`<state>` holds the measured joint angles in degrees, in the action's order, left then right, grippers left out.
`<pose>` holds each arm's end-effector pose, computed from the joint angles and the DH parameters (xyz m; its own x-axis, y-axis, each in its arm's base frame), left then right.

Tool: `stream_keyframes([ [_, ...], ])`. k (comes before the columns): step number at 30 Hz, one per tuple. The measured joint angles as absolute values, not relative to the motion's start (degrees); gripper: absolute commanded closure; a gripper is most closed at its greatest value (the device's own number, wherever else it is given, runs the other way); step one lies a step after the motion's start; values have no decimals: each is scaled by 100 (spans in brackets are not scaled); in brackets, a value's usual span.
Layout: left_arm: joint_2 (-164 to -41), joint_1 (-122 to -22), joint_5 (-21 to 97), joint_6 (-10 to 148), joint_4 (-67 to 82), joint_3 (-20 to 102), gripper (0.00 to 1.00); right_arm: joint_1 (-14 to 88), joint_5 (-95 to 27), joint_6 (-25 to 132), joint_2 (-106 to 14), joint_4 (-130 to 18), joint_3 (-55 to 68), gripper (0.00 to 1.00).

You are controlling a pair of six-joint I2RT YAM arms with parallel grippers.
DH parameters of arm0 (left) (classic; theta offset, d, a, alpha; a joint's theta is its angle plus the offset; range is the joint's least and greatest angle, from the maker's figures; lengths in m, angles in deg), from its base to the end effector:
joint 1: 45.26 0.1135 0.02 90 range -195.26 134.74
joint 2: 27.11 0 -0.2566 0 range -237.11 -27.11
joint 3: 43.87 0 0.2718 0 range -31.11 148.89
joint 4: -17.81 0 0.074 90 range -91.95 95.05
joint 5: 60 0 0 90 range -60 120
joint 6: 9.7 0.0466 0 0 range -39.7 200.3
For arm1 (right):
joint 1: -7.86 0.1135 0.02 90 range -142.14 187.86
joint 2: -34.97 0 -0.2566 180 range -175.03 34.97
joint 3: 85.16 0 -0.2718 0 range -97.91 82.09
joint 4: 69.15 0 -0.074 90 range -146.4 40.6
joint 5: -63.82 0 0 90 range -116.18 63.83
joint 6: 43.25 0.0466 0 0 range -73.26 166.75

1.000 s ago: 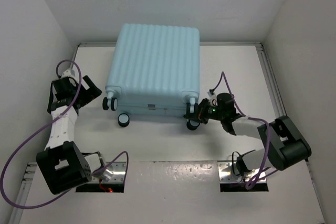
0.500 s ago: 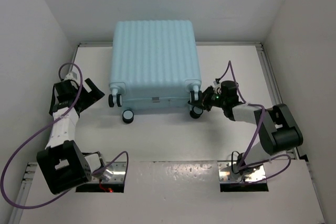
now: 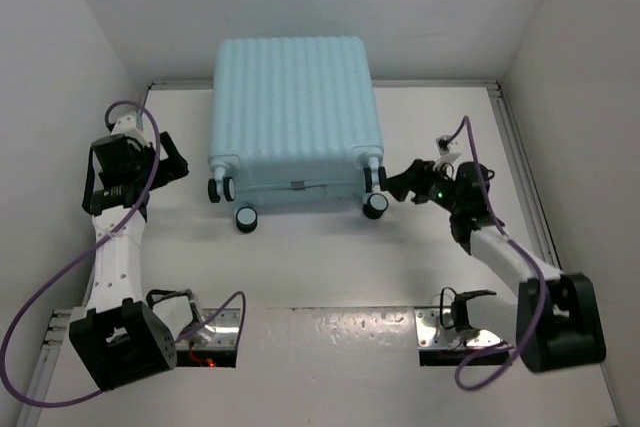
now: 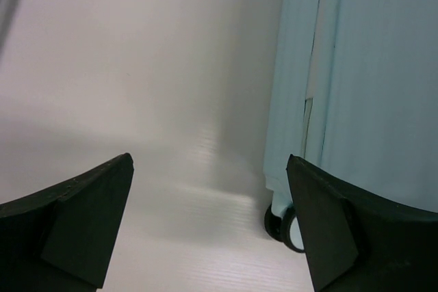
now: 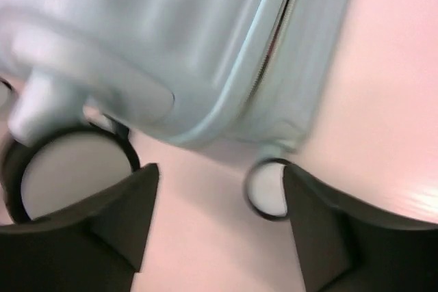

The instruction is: Pack the luggage

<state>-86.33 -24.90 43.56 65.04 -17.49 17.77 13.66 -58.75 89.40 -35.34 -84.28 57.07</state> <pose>0.2480 0.0804 0.2807 -0.4506 -0.4401 -0.7767 -0.2822 0.8956 -0.3438 0.2668 0.0523 0.1750 -0.6229 0.5106 -0.5927 -0.2368 0.5990 0.7649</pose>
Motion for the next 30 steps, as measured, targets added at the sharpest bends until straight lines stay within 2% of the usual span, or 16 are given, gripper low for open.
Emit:
stream_keyframes([
  [4, -8708, -2877, 3709, 6965, -2051, 2293, 0, 1574, -5600, 7161, -2423, -8172, 6446, 1],
  [5, -8741, -2966, 3622, 7094, -2092, 2428, 0, 1650, -5580, 6912, -2266, -8113, 6568, 1],
  [6, -8751, -3038, 3585, 7207, -2127, 2522, 0, 1729, -5552, 6684, -2130, -8032, 6649, 4],
  [7, -8736, -3078, 3569, 7330, -2164, 2614, 0, 1775, -5528, 6494, -2017, -7945, 6702, 23],
  [9, -8699, -3100, 3607, 7559, -2247, 2785, 0, 1757, -5504, 6262, -1851, -7829, 6771, 34],
  [10, -8692, -3100, 3690, 7686, -2328, 2903, 0, 1716, -5526, 6245, -1809, -7803, 6796, 37],
  [11, -8703, -3117, 3823, 7795, -2446, 3034, 0, 1661, -5609, 6225, -1776, -7770, 6817, 34],
  [14, -8765, -3266, 4310, 8055, -2722, 3434, 0, 1631, -5808, 6529, -1551, -7842, 7084, 48],
  [16, -8697, -3537, 4422, 7977, -2772, 3412, 0, 2031, -5473, 6748, -1105, -8198, 7576, 44],
  [20, -8384, -4203, 4289, 7647, -2910, 2922, 0, 3956, -4256, 6680, -705, -8439, 7976, 45],
  [22, -8223, -4459, 4142, 7437, -2982, 2708, 0, 4876, -3454, 6330, -920, -8821, 7976, 48],
  [23, -8172, -4527, 4053, 7347, -3004, 2649, 0, 5265, -3180, 6206, -1123, -8994, 7930, 53],
  [25, -8118, -4700, 3757, 7186, -3060, 2601, 0, 5805, -2734, 6044, -1619, -9127, 7742, 61],
  [26, -8113, -4763, 3622, 7124, -3063, 2599, 0, 5985, -2435, 6013, -1886, -9127, 7617, 61],
  [29, -8111, -5086, 3126, 7002, -3078, 2599, 0, 6507, -1510, 5998, -2622, -9016, 7110, 54],
  [30, -8111, -5207, 2975, 6969, -3093, 2599, 0, 6658, -1290, 5998, -2871, -9033, 6920, 48],
])
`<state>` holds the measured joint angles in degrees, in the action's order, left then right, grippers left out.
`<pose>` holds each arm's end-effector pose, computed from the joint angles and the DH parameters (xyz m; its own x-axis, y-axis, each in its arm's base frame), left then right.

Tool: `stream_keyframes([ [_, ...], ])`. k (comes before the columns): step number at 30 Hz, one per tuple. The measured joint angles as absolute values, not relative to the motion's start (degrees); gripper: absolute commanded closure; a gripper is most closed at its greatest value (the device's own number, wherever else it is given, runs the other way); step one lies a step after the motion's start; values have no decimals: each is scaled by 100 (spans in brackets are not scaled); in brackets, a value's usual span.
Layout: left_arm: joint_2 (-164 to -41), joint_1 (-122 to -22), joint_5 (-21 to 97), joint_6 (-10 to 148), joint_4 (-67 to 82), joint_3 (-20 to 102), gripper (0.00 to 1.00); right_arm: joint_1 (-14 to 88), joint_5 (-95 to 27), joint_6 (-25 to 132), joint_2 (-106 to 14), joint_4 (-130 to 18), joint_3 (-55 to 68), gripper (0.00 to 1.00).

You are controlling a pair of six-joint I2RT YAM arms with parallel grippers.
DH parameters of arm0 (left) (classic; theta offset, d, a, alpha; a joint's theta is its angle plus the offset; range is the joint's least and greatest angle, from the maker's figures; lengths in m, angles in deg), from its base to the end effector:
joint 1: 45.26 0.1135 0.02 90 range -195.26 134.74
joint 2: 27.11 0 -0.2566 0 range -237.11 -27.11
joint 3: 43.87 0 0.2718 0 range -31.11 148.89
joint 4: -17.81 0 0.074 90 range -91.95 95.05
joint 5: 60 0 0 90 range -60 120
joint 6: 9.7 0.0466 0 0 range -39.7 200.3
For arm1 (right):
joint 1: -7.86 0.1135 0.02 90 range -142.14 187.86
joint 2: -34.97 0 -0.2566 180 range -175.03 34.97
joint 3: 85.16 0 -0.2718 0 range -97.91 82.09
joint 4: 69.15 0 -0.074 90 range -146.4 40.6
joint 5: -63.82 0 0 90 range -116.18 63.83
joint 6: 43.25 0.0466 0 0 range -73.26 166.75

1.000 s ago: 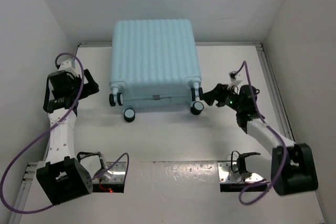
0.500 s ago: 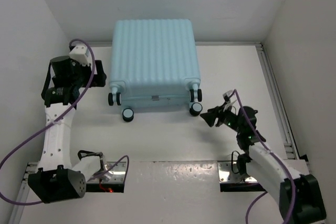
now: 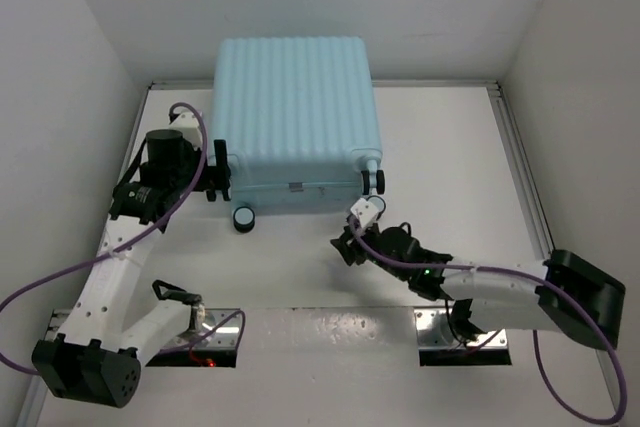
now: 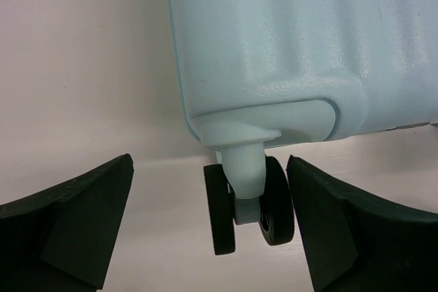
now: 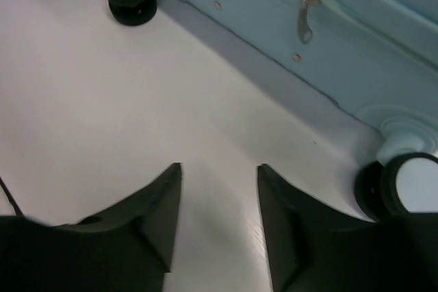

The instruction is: Pack the luggage

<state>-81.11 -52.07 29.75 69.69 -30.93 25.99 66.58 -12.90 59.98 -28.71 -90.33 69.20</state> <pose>0.2303 -0.0273 0.3299 -0.5510 -0.1196 -0.8259 0.0137 0.9882 -0.1523 0.1309 0.1949 0.1414 -0.3108 -0.0826 -0.9469 -0.6641 0.7315 0.1542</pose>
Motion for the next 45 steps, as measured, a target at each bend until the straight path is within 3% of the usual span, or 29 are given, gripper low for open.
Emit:
stream_keyframes([
  [1, -8111, -5318, 2833, 6958, -3117, 2599, 0, 6776, -1012, 6009, -3195, -9116, 6691, 44],
  [10, -8061, -5915, 2260, 6910, -3329, 2426, 0, 7003, 430, 6763, -4504, -8847, 5281, 42],
  [24, -8288, -6105, 2035, 6530, -3476, 2378, 0, 6527, 1525, 8516, -5993, -7143, 3526, 49],
  [27, -8292, -6105, 1961, 6497, -3476, 2378, 0, 6452, 1609, 8726, -6163, -7025, 3465, 58],
  [31, -8292, -6101, 1928, 6460, -3474, 2378, 0, 6422, 1694, 8763, -6253, -7309, 3471, 84],
  [34, -8306, -6031, 1943, 6453, -3471, 2378, 0, 6369, 1600, 8573, -6288, -7903, 3642, 92],
  [35, -8319, -6007, 1943, 6453, -3471, 2378, 0, 6369, 1543, 8492, -6294, -8122, 3722, 100],
  [45, -8529, -5902, 1991, 6427, -3454, 2378, 0, 6194, 774, 7403, -6108, -9866, 4662, 100],
])
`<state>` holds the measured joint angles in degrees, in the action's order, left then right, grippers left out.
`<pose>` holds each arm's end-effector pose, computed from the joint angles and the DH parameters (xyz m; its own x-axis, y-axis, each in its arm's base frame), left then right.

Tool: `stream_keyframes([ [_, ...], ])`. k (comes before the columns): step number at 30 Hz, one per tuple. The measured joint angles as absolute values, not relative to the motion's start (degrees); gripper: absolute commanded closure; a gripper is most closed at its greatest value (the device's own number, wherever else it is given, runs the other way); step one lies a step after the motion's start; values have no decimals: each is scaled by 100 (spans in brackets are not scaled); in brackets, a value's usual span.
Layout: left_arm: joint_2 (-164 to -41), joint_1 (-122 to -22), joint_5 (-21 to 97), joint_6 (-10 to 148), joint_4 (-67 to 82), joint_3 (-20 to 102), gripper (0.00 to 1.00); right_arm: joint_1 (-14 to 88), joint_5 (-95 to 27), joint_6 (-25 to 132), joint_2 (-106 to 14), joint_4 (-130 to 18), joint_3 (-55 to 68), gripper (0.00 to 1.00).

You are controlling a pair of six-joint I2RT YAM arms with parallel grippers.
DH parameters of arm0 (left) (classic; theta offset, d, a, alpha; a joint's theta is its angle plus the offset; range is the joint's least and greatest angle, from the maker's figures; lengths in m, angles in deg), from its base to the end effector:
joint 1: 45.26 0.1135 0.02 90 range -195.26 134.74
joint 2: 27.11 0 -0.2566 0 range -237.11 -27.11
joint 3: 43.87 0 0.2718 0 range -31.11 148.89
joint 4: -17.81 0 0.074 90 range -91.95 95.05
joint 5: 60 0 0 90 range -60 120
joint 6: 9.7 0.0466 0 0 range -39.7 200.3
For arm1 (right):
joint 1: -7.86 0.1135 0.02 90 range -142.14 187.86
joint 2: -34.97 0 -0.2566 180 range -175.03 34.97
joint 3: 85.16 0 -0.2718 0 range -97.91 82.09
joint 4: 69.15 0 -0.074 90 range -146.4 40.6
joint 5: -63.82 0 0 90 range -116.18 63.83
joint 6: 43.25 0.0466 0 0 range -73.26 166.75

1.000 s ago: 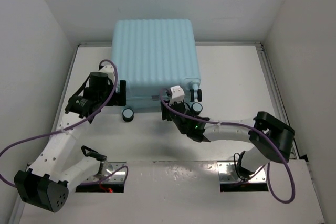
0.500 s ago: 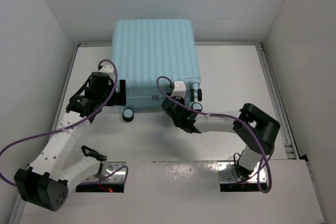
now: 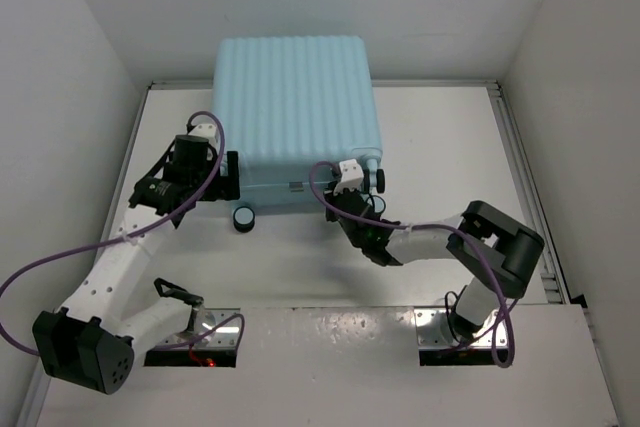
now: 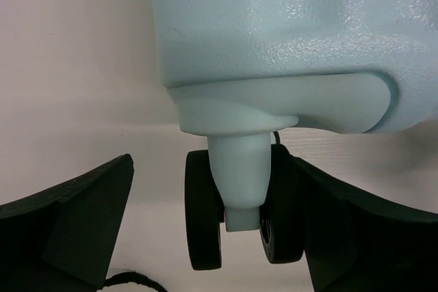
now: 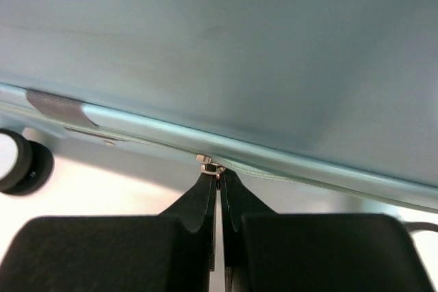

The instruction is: Pack the luggage

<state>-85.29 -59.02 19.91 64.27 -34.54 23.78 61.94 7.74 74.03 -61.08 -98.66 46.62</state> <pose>0.2357 -0.0493 0.2947 -0.6655 -0.1169 -0.7372 -0.0773 0.9931 -0.0878 0.2185 0.2572 0.1318 -0.3295 0.1935 -0.9241 -0.2365 0.9306 0.2792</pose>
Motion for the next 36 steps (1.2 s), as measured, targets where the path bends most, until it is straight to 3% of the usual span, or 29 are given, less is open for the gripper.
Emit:
stream_keyframes([
  [16, -8721, -5808, 2195, 6252, -3441, 2378, 0, 5744, 30, 6715, -5418, -10135, 5456, 100],
  [17, -8754, -5810, 2208, 6230, -3443, 2378, 4, 5731, 9, 6676, -5398, -10135, 5484, 100],
  [21, -8937, -5819, 2538, 6143, -3373, 2378, 33, 5663, -120, 6551, -5291, -10176, 5644, 100],
  [22, -8955, -5819, 2704, 6121, -3316, 2378, 47, 5633, -190, 6496, -5263, -10192, 5681, 100],
  [25, -9016, -5786, 3104, 6049, -3238, 2380, 63, 5486, -420, 6352, -5158, -10286, 5827, 100],
  [36, -9715, -5760, 4363, 5129, -2894, 2612, 92, 4170, -1253, 6332, -5112, -10653, 6031, 100],
])
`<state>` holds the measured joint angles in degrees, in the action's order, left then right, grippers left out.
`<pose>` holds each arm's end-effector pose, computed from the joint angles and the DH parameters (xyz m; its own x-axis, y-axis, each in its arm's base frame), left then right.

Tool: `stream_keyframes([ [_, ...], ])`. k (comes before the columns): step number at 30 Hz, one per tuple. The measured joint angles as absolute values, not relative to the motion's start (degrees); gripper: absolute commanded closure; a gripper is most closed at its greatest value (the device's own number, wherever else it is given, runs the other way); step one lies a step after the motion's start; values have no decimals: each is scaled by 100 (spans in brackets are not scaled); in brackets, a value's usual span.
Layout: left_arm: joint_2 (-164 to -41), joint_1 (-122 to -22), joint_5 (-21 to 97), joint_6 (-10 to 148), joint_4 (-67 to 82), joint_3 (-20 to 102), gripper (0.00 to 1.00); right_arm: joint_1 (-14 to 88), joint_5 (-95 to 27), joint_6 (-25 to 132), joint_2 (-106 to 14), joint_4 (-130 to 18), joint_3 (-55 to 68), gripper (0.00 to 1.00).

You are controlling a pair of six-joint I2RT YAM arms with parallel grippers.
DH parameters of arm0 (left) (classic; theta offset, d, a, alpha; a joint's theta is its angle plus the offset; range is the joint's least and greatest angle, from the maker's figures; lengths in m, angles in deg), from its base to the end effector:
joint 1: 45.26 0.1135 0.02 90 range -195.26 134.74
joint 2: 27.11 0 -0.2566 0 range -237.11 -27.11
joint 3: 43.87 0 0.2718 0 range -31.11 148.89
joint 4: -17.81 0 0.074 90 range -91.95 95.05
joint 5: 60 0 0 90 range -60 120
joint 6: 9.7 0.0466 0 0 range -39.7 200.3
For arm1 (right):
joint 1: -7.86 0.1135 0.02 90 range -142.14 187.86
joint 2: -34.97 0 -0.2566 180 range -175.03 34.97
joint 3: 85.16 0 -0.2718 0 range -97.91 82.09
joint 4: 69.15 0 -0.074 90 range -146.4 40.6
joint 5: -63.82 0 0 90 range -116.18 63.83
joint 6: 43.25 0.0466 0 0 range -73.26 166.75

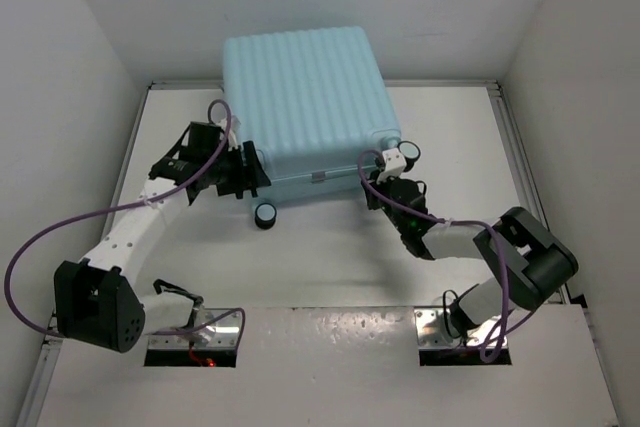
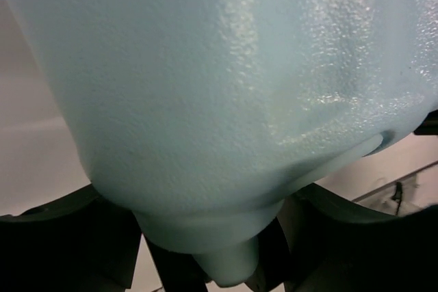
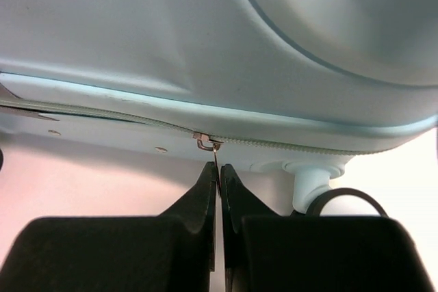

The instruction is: Pack the luggage

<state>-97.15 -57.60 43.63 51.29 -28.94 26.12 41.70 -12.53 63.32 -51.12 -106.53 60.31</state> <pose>0.2769 -0.0718 0.2675 -0.7999 -0.3075 -0.5154 -0.0259 0.8757 -0.4822 0.2446 0.1508 0.1274 -0.2952 0.1358 -0.9458 -0.2785 0.9346 0.2211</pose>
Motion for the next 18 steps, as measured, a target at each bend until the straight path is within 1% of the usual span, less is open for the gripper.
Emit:
stream_keyframes([
  [3, -9905, -5696, 4658, 4886, -2674, 2647, 100, 3937, -1451, 6311, -5140, -10692, 6015, 100],
  [10, -10120, -5349, 5298, 4521, -2577, 2678, 100, 3657, -2020, 6103, -5009, -10826, 6194, 100],
  [16, -10238, -5292, 5209, 4589, -2761, 2881, 100, 3362, -2658, 5725, -4784, -10871, 6422, 100],
  [18, -10242, -5292, 5073, 4620, -2768, 2916, 100, 3228, -2612, 5731, -4707, -10972, 6516, 100],
])
